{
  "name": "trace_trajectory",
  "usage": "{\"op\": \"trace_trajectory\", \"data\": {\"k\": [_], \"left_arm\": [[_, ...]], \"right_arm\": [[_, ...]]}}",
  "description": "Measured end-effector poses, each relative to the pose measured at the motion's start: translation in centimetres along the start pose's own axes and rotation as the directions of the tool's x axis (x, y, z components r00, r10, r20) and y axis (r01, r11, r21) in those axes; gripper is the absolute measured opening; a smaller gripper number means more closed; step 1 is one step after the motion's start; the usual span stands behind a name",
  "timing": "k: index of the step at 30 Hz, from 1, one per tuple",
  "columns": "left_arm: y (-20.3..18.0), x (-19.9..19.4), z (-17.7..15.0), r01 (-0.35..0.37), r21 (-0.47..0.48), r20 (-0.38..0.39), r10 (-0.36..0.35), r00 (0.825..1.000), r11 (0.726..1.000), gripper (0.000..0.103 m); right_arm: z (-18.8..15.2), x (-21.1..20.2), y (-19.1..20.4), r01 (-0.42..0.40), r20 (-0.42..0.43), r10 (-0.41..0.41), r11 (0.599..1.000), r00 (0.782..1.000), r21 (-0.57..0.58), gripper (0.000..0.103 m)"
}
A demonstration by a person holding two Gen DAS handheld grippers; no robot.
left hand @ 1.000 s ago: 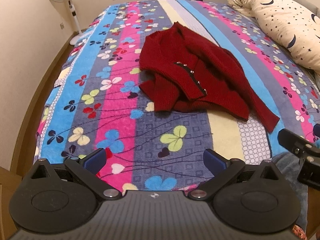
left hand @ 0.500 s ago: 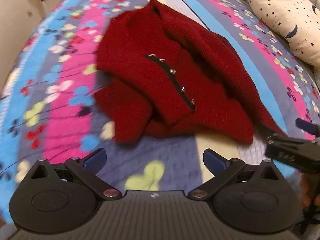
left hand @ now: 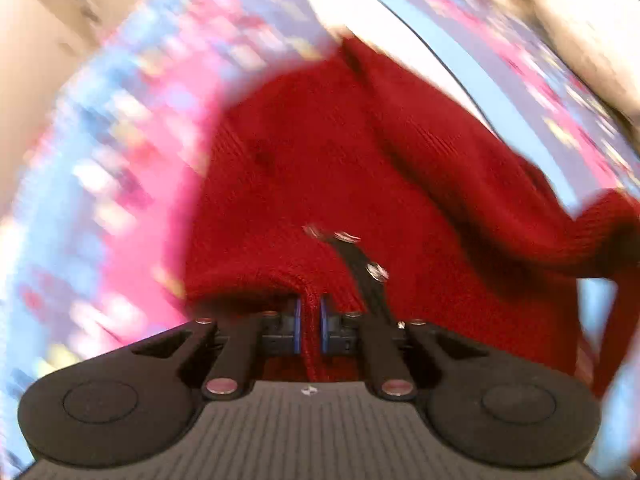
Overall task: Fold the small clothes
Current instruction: 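Grasp the red sweater with the left tool while the right tool grasps another edge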
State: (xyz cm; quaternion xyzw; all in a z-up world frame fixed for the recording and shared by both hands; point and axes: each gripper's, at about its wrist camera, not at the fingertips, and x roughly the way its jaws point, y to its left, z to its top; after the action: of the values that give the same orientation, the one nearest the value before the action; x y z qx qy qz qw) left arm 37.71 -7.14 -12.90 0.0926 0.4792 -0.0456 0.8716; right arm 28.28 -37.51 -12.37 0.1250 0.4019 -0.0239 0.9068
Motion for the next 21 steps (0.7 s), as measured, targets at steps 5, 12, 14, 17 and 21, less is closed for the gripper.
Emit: {"op": "trace_trajectory", "data": {"k": [5,12,14,17,21], "left_arm": [[11.5,1.3,5.7,-0.307,-0.201,0.052,0.323,0.945,0.93,0.01],[24.1,4.4,4.9,-0.463,-0.419,-0.125,0.455,0.882,0.781,0.036],[23.3,4.7,2.7,-0.397,-0.404,-0.127,0.379,0.916,0.824,0.066],[19.8,3.7,-1.6,-0.218,-0.405,-0.087,0.2,0.976,0.888,0.087],[13.8,2.9,-6.5,0.13,-0.372,-0.133,-0.192,0.972,0.919,0.091]], "right_arm": [[9.2,0.6,-10.3,0.378,0.182,-0.452,0.864,0.873,0.334,0.017],[6.2,-1.5,-18.1,0.438,0.119,-0.57,0.733,0.813,0.52,0.077],[2.4,-1.2,-16.7,0.316,0.081,-0.397,0.826,0.914,0.467,0.077],[-4.0,-0.2,-12.7,0.108,-0.038,-0.102,0.894,0.994,0.435,0.077],[-11.2,1.2,-4.8,-0.069,-0.156,0.138,0.922,0.978,0.381,0.079]]}}
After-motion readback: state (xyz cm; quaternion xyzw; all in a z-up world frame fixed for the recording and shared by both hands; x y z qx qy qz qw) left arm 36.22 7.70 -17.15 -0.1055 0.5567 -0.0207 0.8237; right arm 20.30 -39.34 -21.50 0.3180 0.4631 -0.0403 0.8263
